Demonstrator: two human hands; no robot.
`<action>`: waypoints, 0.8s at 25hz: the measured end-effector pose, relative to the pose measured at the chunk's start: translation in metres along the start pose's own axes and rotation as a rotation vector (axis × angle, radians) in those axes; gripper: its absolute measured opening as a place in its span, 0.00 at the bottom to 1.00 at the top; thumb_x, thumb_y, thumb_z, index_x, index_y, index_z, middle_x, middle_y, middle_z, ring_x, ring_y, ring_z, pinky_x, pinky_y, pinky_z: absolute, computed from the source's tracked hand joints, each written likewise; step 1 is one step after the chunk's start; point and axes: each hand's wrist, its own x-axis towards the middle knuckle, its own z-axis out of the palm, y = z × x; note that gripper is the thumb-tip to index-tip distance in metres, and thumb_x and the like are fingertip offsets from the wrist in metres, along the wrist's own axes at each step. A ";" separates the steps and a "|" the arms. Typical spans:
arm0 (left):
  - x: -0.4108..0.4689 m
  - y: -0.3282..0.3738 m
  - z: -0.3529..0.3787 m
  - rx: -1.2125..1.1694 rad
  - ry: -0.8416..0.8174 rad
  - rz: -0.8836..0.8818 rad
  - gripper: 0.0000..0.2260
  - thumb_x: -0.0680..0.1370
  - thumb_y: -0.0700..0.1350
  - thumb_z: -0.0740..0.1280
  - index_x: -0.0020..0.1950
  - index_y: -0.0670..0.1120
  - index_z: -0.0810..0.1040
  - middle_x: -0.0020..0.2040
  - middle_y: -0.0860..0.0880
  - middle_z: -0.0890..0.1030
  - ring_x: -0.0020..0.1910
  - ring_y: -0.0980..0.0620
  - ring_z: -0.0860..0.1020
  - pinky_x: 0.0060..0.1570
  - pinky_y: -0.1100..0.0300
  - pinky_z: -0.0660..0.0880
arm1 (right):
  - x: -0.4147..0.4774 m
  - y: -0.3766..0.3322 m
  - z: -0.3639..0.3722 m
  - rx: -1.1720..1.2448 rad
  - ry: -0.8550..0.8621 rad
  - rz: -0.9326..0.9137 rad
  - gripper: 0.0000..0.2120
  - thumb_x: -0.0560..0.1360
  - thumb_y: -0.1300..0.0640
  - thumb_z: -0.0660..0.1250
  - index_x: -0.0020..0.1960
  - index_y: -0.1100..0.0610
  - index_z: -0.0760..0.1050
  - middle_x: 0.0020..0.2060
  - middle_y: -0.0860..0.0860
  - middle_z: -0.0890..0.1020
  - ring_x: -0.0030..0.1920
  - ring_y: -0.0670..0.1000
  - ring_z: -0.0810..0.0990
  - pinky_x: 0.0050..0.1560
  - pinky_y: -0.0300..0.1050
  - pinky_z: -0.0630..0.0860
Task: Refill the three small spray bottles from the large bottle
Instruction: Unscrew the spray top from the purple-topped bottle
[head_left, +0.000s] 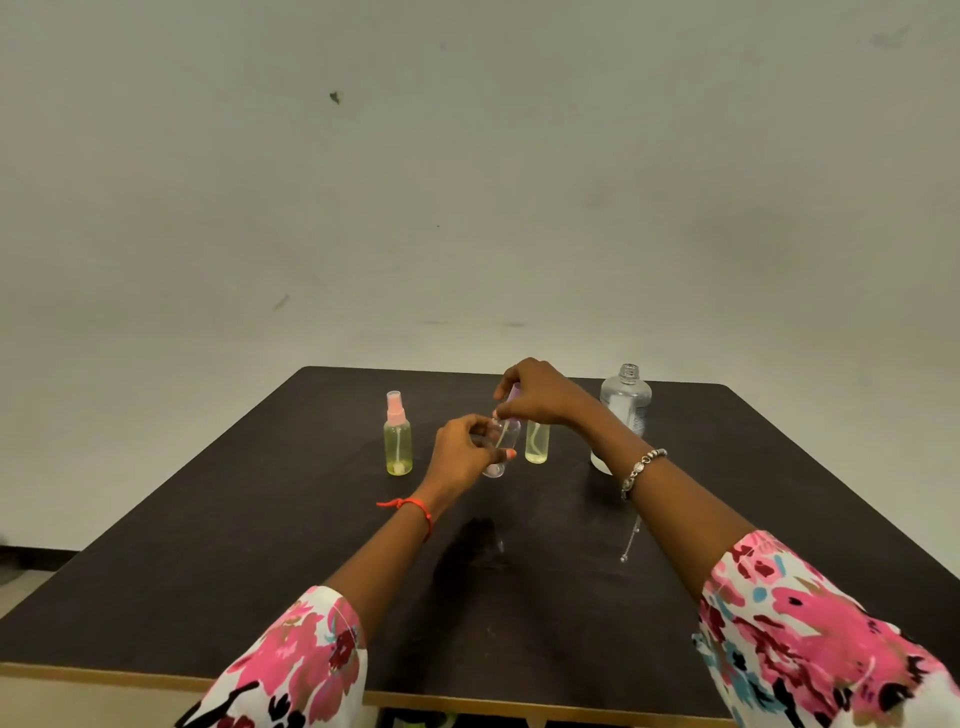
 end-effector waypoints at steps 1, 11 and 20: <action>0.000 -0.001 0.000 0.000 0.004 -0.003 0.20 0.67 0.40 0.75 0.56 0.39 0.75 0.47 0.49 0.77 0.45 0.54 0.76 0.35 0.72 0.70 | -0.001 0.000 -0.001 -0.008 -0.007 -0.013 0.14 0.69 0.58 0.72 0.52 0.62 0.77 0.52 0.57 0.78 0.46 0.49 0.73 0.36 0.34 0.67; 0.000 -0.009 -0.004 0.032 -0.007 -0.027 0.20 0.66 0.39 0.75 0.56 0.39 0.76 0.51 0.45 0.79 0.47 0.52 0.76 0.46 0.63 0.73 | -0.005 -0.007 -0.008 0.055 -0.023 0.017 0.09 0.68 0.67 0.69 0.49 0.66 0.79 0.43 0.58 0.82 0.34 0.47 0.76 0.34 0.33 0.72; 0.000 -0.028 -0.019 -0.088 0.106 -0.123 0.18 0.66 0.35 0.74 0.54 0.37 0.76 0.49 0.42 0.78 0.48 0.50 0.76 0.49 0.59 0.76 | -0.007 0.013 -0.023 0.315 0.185 0.056 0.09 0.71 0.68 0.64 0.48 0.68 0.79 0.48 0.61 0.82 0.34 0.48 0.75 0.41 0.41 0.75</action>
